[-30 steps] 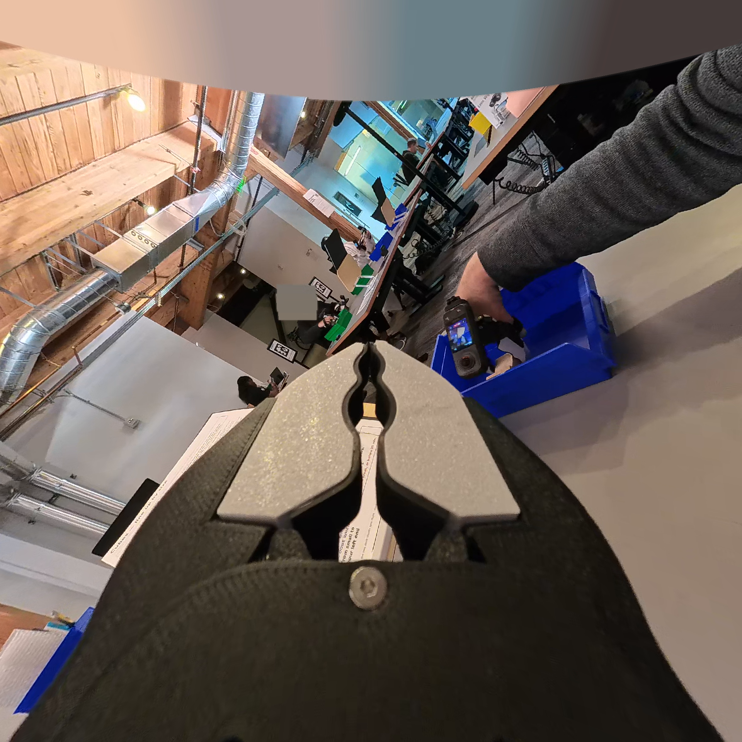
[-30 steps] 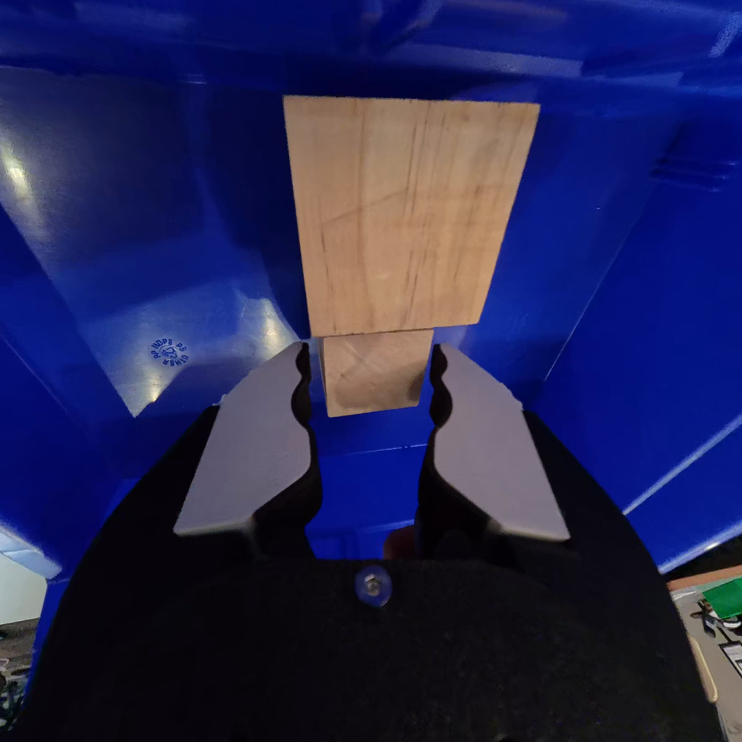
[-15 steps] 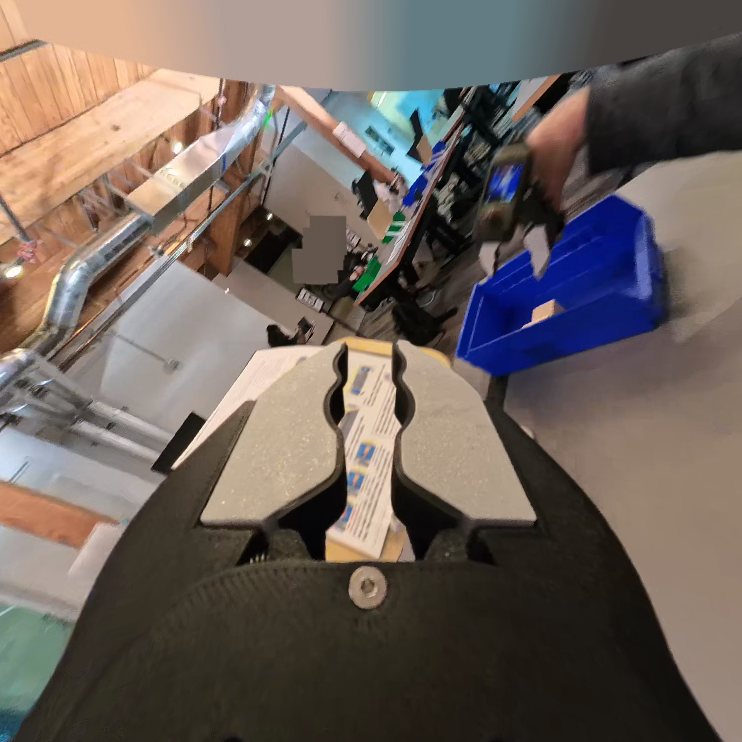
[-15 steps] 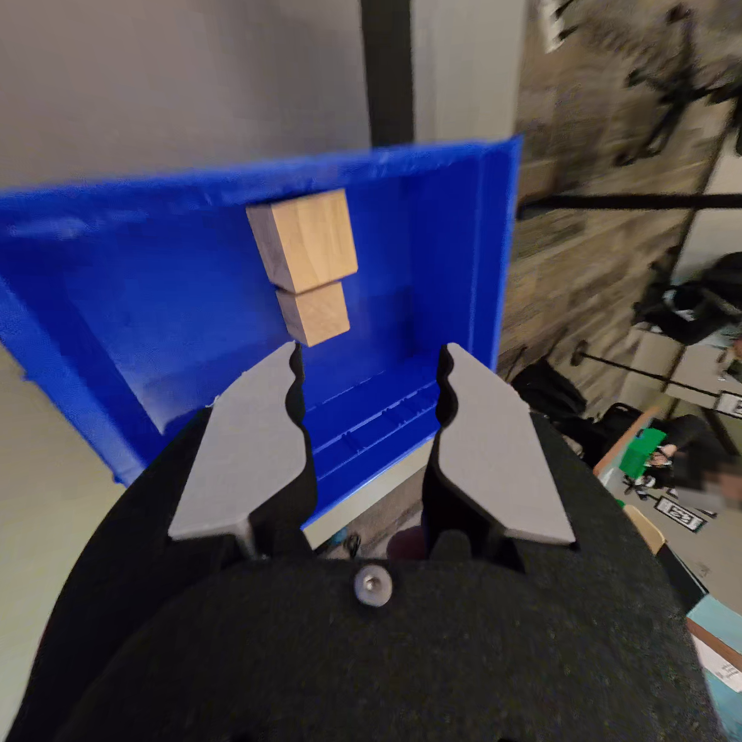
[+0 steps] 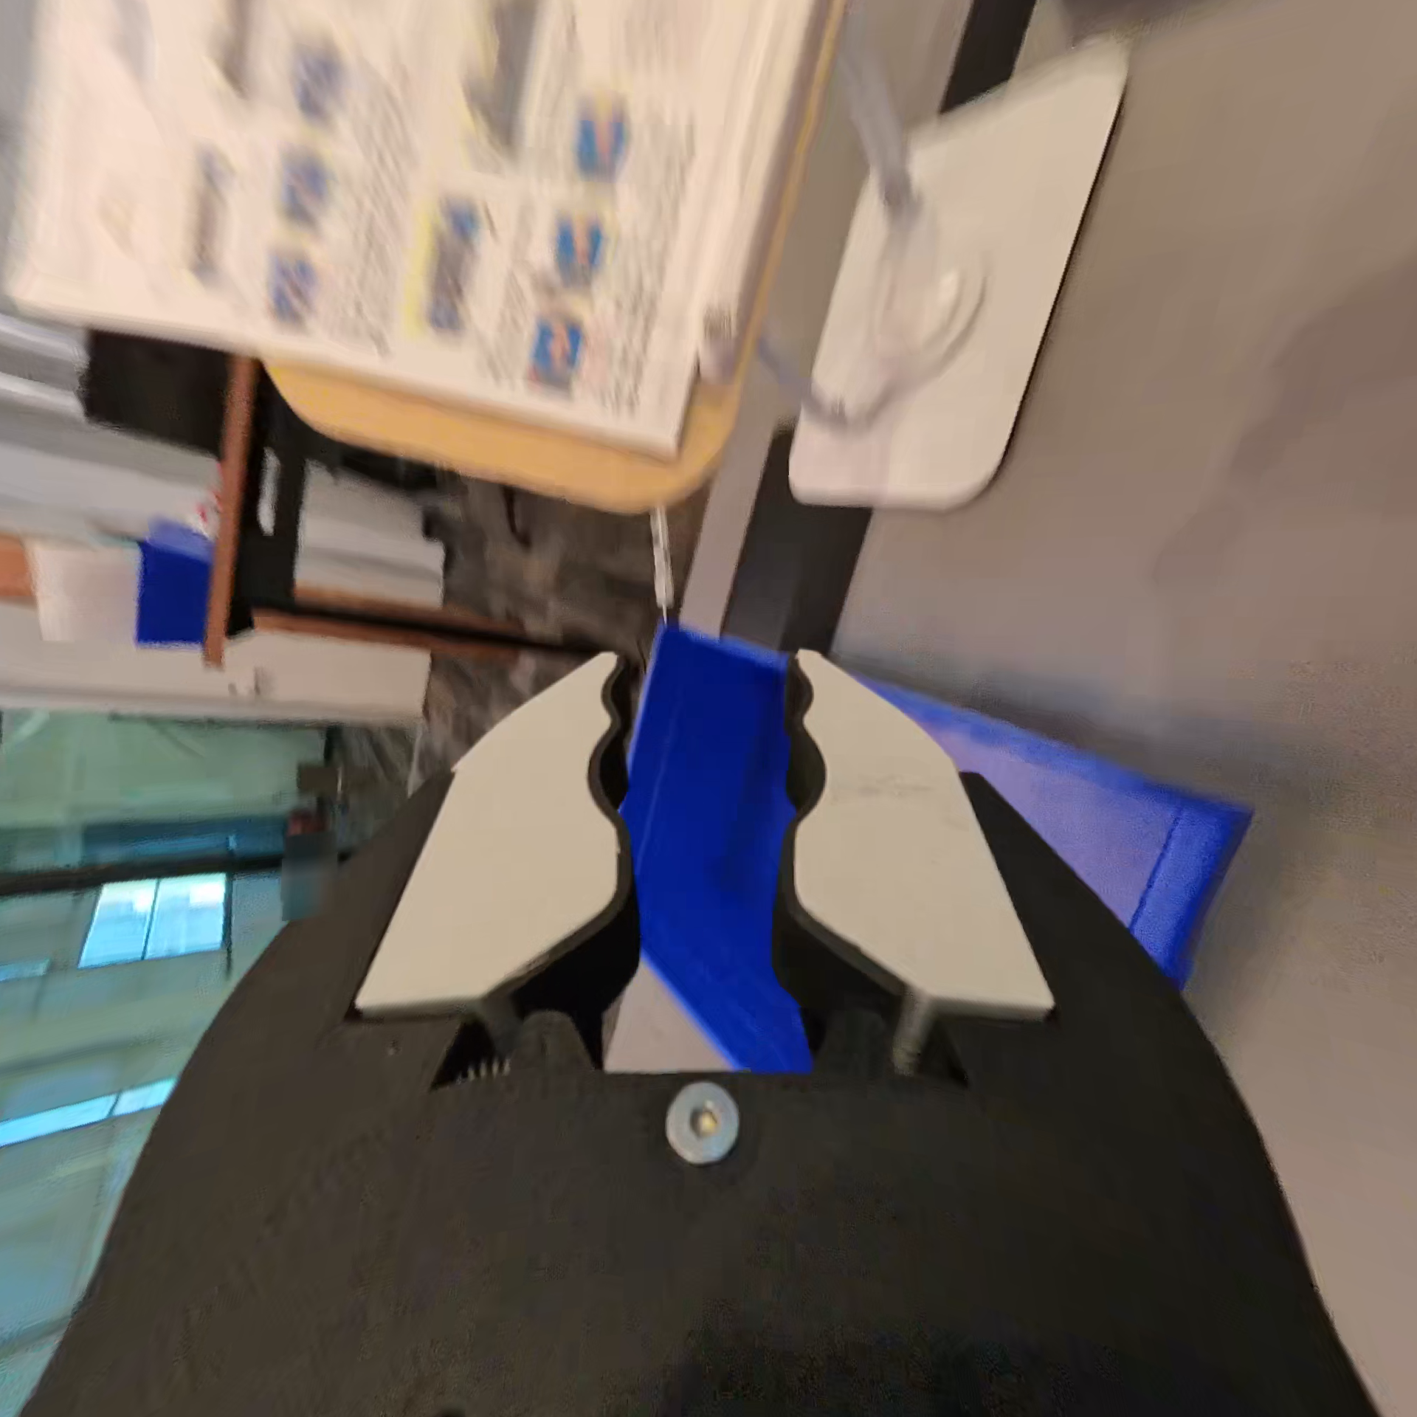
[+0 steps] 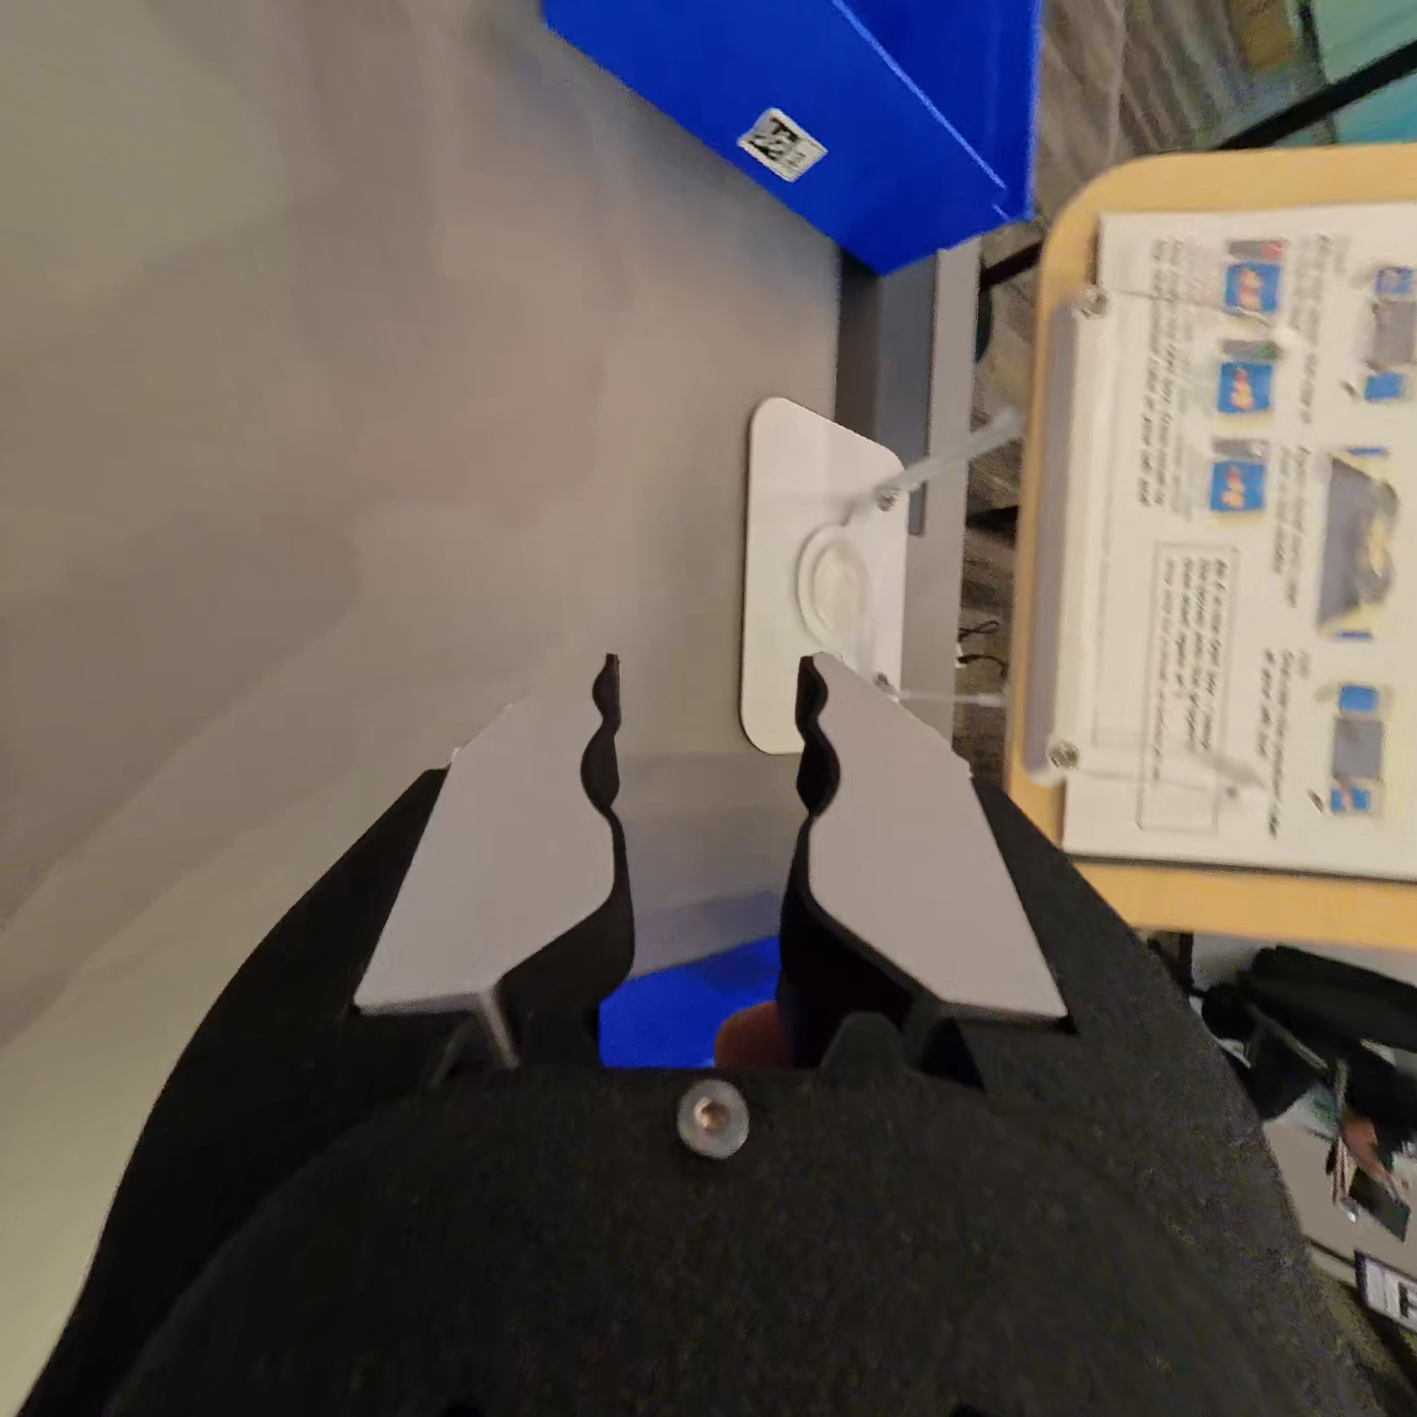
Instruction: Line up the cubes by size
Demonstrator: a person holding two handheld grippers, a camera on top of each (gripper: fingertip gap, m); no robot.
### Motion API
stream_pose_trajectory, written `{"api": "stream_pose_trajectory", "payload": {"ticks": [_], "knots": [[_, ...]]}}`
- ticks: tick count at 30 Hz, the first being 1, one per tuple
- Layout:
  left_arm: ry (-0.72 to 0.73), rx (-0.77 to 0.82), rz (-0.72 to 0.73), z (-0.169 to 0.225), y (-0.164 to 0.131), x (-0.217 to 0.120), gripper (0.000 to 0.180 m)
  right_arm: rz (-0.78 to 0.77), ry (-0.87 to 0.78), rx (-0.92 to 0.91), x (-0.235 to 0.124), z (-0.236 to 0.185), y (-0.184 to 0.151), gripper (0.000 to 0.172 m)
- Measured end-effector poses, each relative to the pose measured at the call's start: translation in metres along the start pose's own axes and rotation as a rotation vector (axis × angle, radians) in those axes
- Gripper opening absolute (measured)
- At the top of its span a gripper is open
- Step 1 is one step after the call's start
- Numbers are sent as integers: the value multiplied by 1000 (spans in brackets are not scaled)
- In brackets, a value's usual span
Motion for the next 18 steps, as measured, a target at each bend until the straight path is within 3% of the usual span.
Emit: {"api": "stream_pose_trajectory", "payload": {"ticks": [1, 3, 7, 12, 18], "knots": [[-11, 6, -93, 0, -20, 5, 39, -1, 22, -10, 7, -3, 2, 44], [-54, -34, -194, 1, -55, 13, 44, 2, 56, -22, 16, -8, 3, 43], [-134, -103, -230, 6, -100, 33, 41, -9, 91, -18, 23, -12, -3, 43], [-322, -61, -366, 31, -156, 63, 42, 6, 118, -13, 29, -15, -6, 43], [-466, -44, -471, 30, -196, 73, 43, -4, 161, -12, 38, -20, -12, 43]]}}
Point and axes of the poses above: each gripper's, where its closed fingertips meet, x out along the fingers, y out of its top, z = x × y across the jaws, the point moved 7 cm from there along -x, back along the fingers, and after that the axes turned 14 degrees about z, right-handed, at the moved point
